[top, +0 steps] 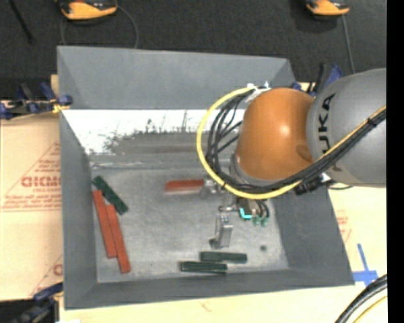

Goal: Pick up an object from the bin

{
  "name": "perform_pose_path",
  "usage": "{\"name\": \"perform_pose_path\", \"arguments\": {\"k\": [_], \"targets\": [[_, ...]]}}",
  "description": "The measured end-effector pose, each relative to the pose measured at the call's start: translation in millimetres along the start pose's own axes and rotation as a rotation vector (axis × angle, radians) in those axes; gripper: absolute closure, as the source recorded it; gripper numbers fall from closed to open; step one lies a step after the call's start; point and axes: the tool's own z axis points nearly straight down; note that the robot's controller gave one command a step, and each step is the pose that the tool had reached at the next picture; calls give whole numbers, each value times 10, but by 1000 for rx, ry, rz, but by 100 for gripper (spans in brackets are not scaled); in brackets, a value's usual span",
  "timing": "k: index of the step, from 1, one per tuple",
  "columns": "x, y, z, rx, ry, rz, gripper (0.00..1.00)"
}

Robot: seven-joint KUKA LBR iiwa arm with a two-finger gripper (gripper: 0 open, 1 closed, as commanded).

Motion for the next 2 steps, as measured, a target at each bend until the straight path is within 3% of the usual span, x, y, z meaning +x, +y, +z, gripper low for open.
{"name": "perform_pose_path", "arguments": {"k": [1, 2], "targets": [[149, -254, 1195, 0, 0, 25, 0], [126, -250, 1137, 0, -5, 27, 100]]}}
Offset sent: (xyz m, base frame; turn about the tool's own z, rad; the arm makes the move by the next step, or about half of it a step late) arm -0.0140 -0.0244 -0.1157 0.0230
